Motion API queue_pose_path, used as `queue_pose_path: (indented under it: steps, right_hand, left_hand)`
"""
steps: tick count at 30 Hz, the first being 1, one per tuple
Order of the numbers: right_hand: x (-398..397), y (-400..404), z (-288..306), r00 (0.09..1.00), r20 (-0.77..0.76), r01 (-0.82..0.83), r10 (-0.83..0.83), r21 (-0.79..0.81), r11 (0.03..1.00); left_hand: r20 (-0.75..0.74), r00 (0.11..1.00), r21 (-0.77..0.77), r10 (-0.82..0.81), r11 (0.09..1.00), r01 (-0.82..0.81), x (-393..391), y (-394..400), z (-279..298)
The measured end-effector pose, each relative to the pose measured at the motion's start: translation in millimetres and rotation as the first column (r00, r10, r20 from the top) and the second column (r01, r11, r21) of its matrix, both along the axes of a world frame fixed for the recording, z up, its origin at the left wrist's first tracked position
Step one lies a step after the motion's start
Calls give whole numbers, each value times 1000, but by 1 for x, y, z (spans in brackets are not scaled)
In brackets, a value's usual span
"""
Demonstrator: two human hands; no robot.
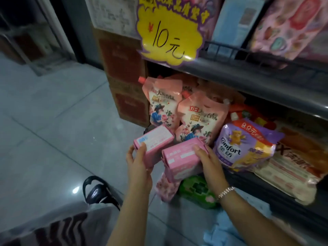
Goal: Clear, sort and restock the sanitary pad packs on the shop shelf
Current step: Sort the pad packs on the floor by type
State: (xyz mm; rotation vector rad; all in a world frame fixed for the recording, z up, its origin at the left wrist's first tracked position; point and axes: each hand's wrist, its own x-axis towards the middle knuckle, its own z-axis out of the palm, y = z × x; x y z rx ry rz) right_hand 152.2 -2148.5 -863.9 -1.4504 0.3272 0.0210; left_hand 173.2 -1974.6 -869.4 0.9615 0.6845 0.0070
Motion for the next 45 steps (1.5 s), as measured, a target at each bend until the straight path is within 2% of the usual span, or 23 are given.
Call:
queue_pose_path:
  steps: [7, 14, 17, 23, 26, 28, 31, 33, 35, 37, 40, 42, 45]
  right_hand:
    - [11, 7, -84, 984, -177, 10, -22, -68, 998]
    - [17, 7, -129, 967, -254, -11, -27, -145, 989]
    - [19, 1, -138, 964, -264, -15, -31, -172, 985]
    - [22, 0, -145, 959, -282, -47, -4, -175, 983]
    - [23, 7, -145, 949, -314, -57, 8, -149, 987]
    - [25, 14, -145, 948, -317, -68, 28, -118, 991]
    - [27, 32, -142, 946, -312, -122, 92, -80, 989]
    - [28, 45, -140, 942, -305, -168, 137, -78, 983]
    - [30, 56, -138, 930, -322, -218, 179, -90, 972]
    - [31, 66, -137, 902, -338, -321, 270, -106, 941]
    - [34, 81, -134, 847, -361, -485, 391, -220, 847]
    - [34, 88, -134, 841, -392, -498, 374, -289, 817]
    - [34, 89, -138, 844, -449, -456, 294, -311, 834]
  left_hand:
    - [-235, 972, -32, 9, 999, -17, 6, 15, -119]
    - [-308, 948, -117, -78, 992, 43, 27, 7, -180]
    - [-359, 926, -82, -117, 992, 93, 31, 4, -200]
    - [-367, 918, -79, -149, 988, 130, 28, 3, -205]
    - [-348, 926, 63, -147, 982, 179, 18, 7, -185]
    - [-318, 919, 130, -231, 950, 284, 9, 11, -172]
    - [-290, 839, 14, -460, 875, 484, -2, 17, -152]
    - [-287, 803, -82, -522, 849, 522, -4, 24, -144]
    - [-268, 796, -161, -543, 840, 519, -6, 35, -135]
    - [-245, 808, -156, -536, 844, 513, -8, 48, -136]
    - [-202, 910, -113, -361, 932, 344, -12, 66, -141]
    - [-182, 950, -100, -253, 966, 238, -17, 74, -147]
    - [-175, 973, -132, -154, 983, 131, -26, 75, -162]
